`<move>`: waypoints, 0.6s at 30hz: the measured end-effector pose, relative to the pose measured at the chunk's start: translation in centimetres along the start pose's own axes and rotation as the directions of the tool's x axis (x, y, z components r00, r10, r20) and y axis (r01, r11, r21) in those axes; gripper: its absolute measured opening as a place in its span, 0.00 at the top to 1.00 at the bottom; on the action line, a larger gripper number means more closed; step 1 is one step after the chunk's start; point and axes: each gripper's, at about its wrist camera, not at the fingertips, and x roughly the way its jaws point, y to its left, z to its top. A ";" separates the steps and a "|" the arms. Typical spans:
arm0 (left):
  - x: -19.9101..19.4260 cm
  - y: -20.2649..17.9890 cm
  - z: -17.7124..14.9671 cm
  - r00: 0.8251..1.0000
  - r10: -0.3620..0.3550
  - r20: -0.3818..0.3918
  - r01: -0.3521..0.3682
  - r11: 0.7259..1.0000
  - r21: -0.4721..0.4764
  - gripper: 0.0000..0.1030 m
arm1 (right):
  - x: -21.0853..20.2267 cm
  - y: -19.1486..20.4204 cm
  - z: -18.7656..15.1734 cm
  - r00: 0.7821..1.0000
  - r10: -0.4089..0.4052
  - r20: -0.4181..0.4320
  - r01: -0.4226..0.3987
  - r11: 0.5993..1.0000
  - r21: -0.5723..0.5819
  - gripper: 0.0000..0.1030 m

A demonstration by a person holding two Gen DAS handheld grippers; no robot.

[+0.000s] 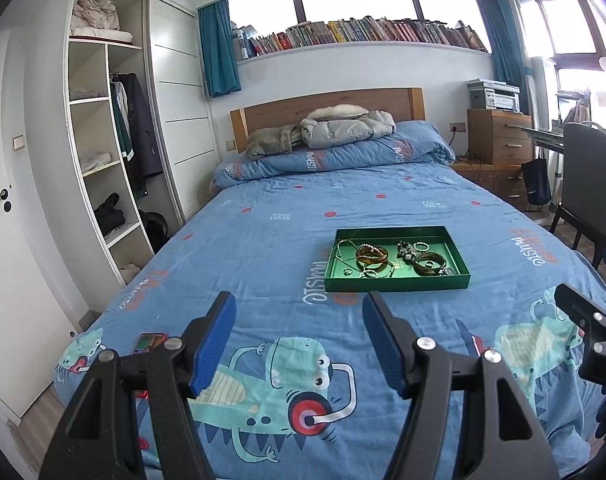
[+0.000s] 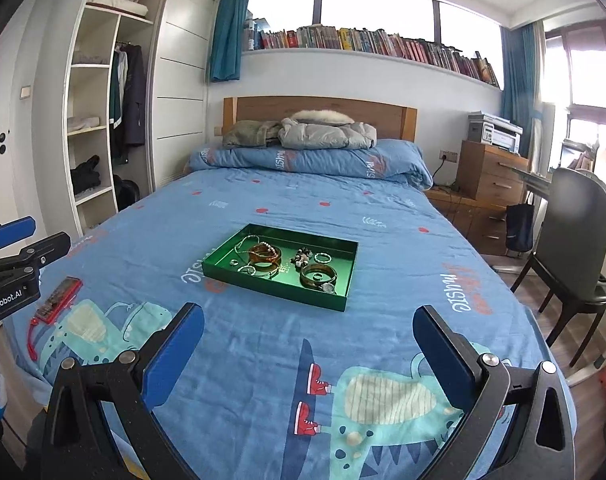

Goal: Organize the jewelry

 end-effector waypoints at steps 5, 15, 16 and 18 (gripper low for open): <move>-1.1 0.2 0.1 1.000 -0.004 0.015 0.004 1.000 -0.005 0.38 | -1.4 -0.1 0.1 1.000 -0.015 0.022 0.015 1.000 -0.002 0.00; -1.7 0.2 0.0 1.000 -0.011 0.020 0.011 1.000 -0.011 0.38 | -2.8 -0.6 0.4 0.999 -0.022 0.048 0.022 1.000 0.003 0.00; -1.7 0.2 0.0 1.000 -0.012 0.020 0.012 1.000 -0.011 0.38 | -2.8 -0.7 0.4 0.999 -0.023 0.047 0.022 1.000 0.006 0.00; -1.6 0.2 0.0 1.000 -0.012 0.019 0.012 1.000 -0.011 0.38 | -2.8 -0.9 0.3 0.999 -0.031 0.044 0.030 1.000 0.007 0.00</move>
